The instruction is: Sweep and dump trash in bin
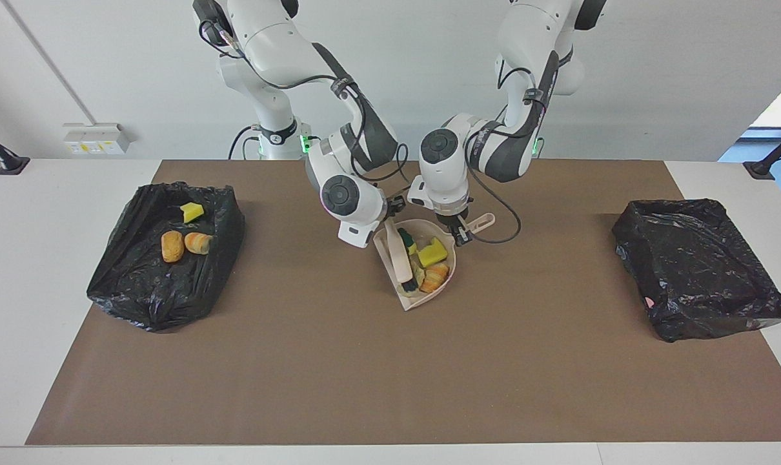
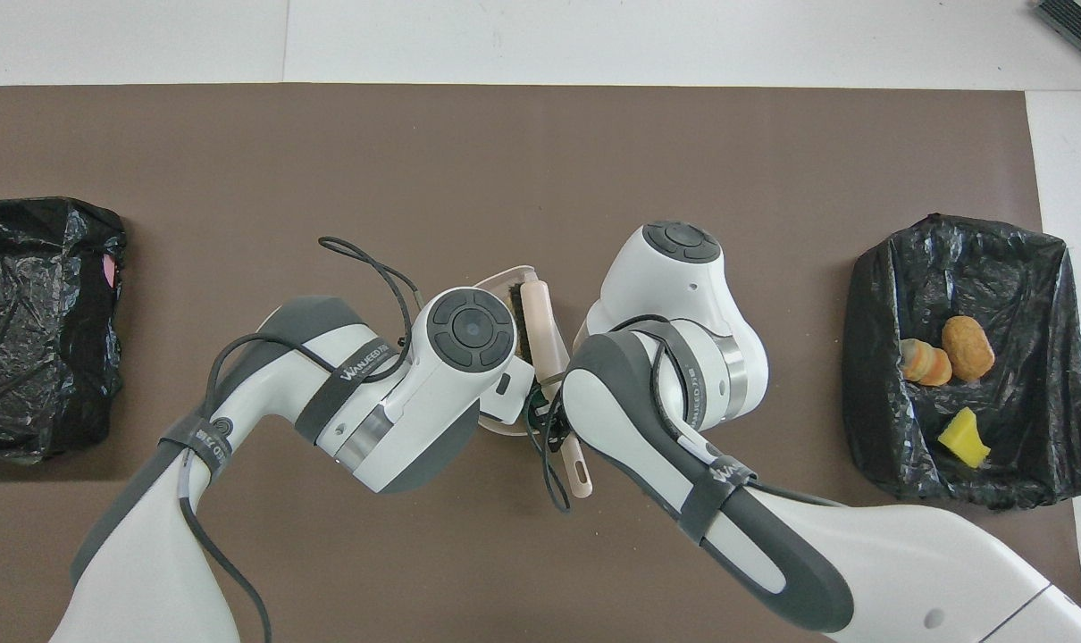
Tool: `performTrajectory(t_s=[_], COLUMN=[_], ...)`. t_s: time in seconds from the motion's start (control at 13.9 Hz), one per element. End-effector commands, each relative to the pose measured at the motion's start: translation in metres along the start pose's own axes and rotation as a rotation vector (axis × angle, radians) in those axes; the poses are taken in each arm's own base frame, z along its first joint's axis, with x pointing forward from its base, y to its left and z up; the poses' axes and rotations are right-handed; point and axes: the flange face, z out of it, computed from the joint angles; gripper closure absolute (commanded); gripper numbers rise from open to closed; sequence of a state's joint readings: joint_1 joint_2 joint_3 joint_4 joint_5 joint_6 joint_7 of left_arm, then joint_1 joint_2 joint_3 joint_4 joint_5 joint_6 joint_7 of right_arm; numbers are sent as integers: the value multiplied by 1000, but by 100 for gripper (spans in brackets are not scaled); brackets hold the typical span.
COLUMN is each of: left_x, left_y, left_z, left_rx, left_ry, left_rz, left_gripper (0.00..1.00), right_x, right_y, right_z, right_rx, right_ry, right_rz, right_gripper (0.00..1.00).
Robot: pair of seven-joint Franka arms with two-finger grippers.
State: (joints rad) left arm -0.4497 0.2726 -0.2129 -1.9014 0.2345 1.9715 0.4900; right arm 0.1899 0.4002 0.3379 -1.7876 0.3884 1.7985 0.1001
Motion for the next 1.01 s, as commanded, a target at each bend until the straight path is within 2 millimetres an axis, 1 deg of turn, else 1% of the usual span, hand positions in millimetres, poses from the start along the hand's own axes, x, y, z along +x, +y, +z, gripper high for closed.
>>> performTrajectory(t_s=[0.0,0.07,0.14,0.29,0.36,0.43,0.5,0.58,0.65,0.72,0.79,0.87,0.94], left_x=[-11,-11,-12,-12,-13,-13,-16,-18,-26,-38,-48,-61,-71], left_y=[1,-3,-5,-5,-6,-7,-11,-12,-20,-29,-34,-41,-45], left_z=[1,2,4,5,6,5,7,5,1,-7,-13,-20,-29], left_rx=[4,9,13,21,21,22,18,19,24,32,37,40,47], left_ry=[5,18,28,39,38,41,38,37,39,44,46,41,42], left_rz=[-9,-13,0,82,104,106,109,152,194,209,235,261,282], left_gripper=[100,100,100,100,100,100,100,100,100,100,100,100,100], right_x=[-9,-16,-27,-61,-78,-88,-94,-95,-95,-93,-92,-92,-92], right_y=[-2,1,12,52,66,83,101,116,126,137,146,153,158], right_z=[-7,-17,-38,-98,-129,-148,-162,-166,-166,-170,-173,-177,-176], right_rx=[33,29,17,-5,-51,-92,-119,-139,-187,-289,-364,-406,-406], right_ry=[-10,-28,-30,-14,0,-17,-29,-31,-28,-10,-6,4,1], right_rz=[50,52,65,103,92,62,36,12,-17,-41,-43,-29,-17], right_gripper=[100,100,100,100,100,100,100,100,100,100,100,100,100])
